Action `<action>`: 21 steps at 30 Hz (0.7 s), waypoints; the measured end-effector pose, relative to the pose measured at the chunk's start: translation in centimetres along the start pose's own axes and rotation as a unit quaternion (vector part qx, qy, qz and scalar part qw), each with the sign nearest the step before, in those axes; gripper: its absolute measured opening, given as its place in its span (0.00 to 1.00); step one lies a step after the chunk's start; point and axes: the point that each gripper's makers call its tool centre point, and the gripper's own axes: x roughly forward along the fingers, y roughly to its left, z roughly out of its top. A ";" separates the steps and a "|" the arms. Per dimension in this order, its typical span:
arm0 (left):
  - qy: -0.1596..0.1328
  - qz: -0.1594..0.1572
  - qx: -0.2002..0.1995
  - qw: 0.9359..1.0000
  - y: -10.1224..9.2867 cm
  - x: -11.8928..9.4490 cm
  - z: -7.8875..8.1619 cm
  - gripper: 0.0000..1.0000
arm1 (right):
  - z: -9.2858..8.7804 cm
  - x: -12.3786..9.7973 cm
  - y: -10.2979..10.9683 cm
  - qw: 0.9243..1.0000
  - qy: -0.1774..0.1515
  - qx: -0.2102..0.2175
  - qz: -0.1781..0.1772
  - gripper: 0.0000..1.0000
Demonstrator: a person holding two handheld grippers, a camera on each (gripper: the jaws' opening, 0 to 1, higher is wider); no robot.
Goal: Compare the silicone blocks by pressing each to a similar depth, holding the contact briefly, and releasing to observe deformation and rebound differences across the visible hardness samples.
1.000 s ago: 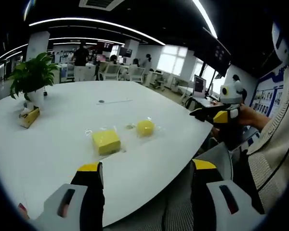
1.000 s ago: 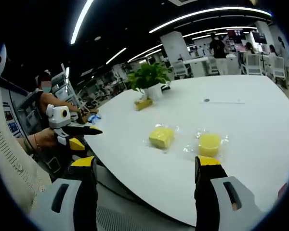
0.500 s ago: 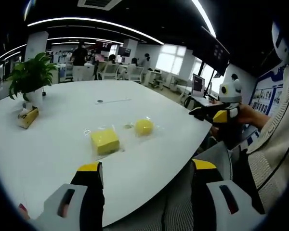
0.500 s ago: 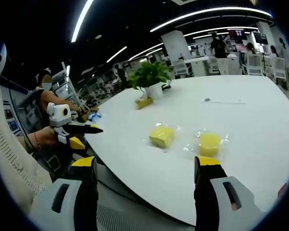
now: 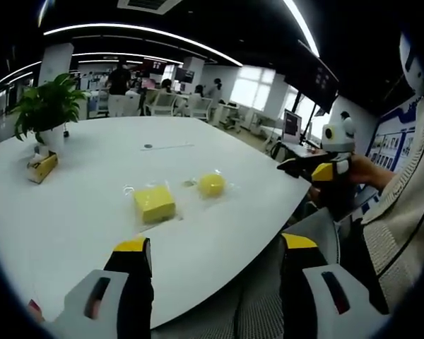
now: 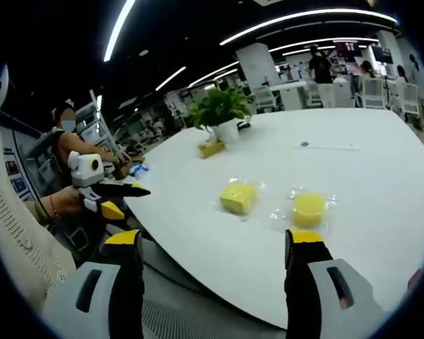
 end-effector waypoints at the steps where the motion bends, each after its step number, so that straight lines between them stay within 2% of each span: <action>1: 0.000 0.000 0.000 1.000 0.0 0.0 0.0 0.73 | 0.0 0.0 0.0 1.000 0.002 -0.002 -0.001 0.76; 9: -0.008 0.010 -0.002 1.000 0.1 -0.3 0.3 0.73 | 0.0 0.0 0.2 1.000 0.004 -0.009 0.001 0.76; 21: 0.002 0.007 -0.001 1.000 -0.5 -0.4 -0.2 0.74 | -0.4 -0.2 0.2 1.000 0.004 -0.012 0.005 0.77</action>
